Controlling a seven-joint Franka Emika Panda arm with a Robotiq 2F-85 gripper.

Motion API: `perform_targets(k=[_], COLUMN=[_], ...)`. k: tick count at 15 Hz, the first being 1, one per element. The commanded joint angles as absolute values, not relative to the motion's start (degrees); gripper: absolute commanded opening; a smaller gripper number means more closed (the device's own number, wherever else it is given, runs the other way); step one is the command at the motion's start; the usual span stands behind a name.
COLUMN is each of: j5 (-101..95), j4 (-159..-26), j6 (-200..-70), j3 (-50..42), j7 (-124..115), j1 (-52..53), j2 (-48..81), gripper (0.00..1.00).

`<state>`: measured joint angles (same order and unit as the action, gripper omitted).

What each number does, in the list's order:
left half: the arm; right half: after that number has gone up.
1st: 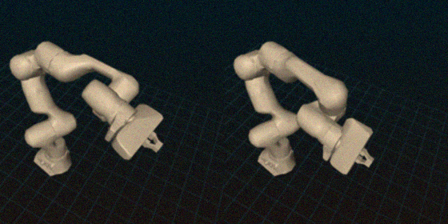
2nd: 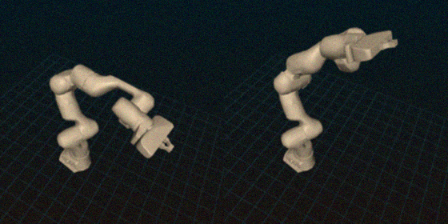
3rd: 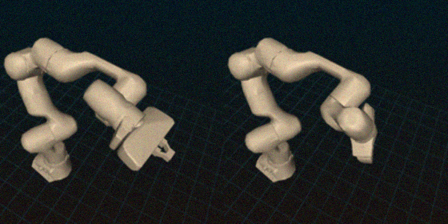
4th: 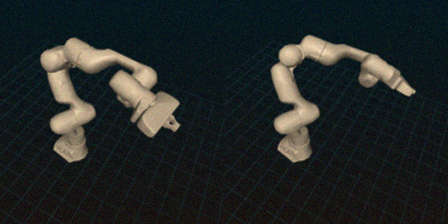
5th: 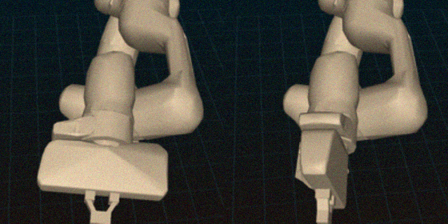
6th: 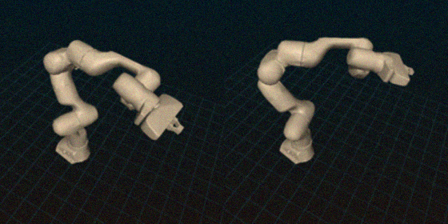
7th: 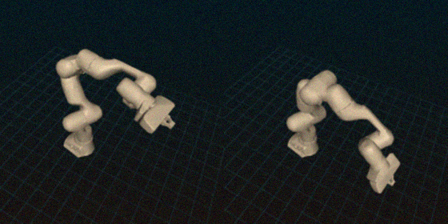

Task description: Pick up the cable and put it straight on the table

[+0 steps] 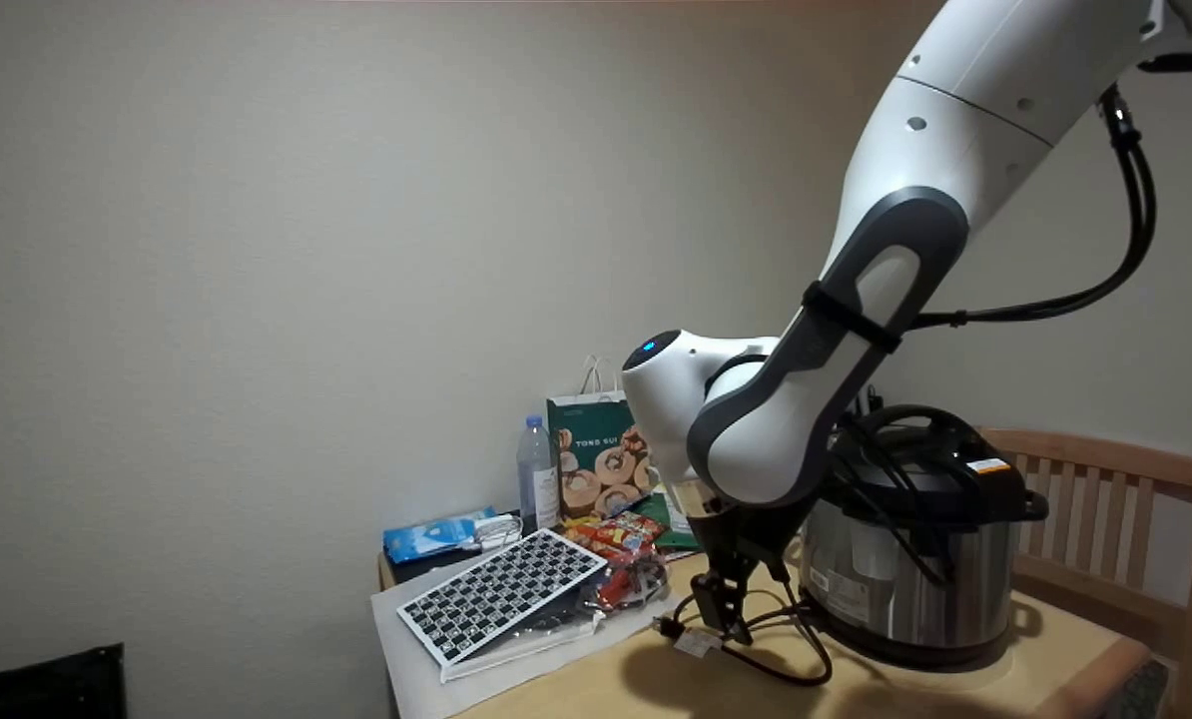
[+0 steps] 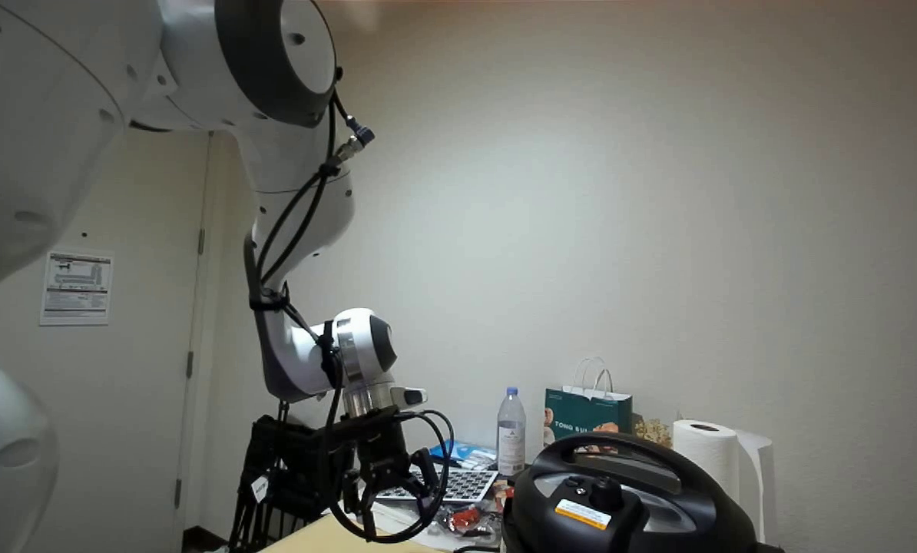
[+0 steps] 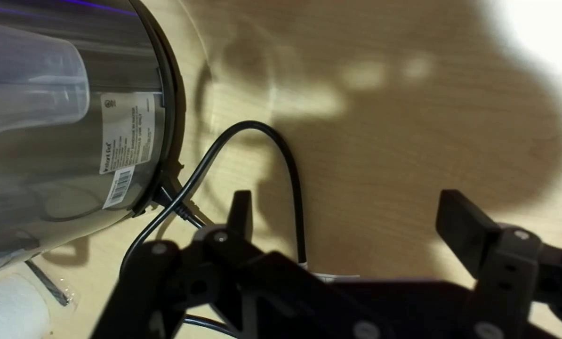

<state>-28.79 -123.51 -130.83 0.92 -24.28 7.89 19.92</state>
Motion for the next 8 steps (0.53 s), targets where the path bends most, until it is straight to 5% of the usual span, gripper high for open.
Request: perform_targets(k=[1, 8], j5=[-29.06, -34.72], j4=[-119.26, -103.34], j6=[-130.36, -122.25], j3=[-0.8, -3.44], j7=[-23.26, -15.71], j1=[8.95, 13.1], j2=[24.46, 39.93], gripper=[1.0, 1.0])
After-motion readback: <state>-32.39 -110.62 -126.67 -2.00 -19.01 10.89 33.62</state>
